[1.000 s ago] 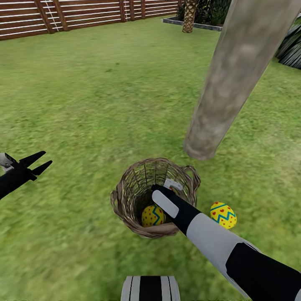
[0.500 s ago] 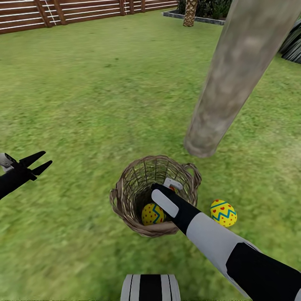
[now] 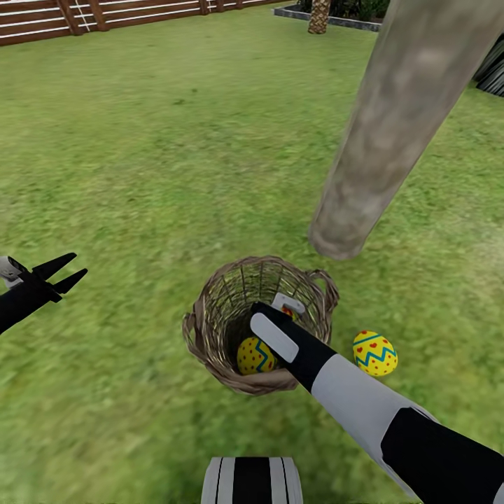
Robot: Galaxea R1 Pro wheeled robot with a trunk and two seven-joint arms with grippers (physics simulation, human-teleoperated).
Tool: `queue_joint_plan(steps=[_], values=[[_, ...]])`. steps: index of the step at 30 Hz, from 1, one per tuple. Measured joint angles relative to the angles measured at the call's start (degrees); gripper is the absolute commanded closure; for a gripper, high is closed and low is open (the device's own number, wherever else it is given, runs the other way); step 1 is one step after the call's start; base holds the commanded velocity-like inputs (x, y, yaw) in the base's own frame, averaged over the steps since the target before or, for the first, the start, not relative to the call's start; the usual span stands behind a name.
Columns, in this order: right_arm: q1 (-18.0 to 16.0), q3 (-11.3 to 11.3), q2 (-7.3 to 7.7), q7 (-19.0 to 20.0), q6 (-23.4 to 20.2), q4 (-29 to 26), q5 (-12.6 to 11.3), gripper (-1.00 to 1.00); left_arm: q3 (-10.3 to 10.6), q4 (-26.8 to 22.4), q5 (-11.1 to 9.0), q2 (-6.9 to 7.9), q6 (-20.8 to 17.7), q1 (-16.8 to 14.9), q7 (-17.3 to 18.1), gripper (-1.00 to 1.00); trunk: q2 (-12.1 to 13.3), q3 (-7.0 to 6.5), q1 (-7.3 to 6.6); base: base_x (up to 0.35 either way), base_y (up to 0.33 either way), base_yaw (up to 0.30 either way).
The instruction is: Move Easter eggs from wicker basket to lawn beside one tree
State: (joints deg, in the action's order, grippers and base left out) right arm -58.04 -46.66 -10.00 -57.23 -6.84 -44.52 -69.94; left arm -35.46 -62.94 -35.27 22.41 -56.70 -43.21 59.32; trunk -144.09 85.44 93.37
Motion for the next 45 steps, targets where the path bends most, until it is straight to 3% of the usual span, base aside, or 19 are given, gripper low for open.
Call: queue_joint_plan(steps=[45], values=[[0.00, 0.18, 0.00, -0.15, 0.34, -0.02, -0.09, -1.00, 0.00, 0.09, -0.08, -0.09, 0.09, 0.00, 0.18, -1.00, 0.00, 4.12, 0.00, 0.039, 0.000, 0.000]])
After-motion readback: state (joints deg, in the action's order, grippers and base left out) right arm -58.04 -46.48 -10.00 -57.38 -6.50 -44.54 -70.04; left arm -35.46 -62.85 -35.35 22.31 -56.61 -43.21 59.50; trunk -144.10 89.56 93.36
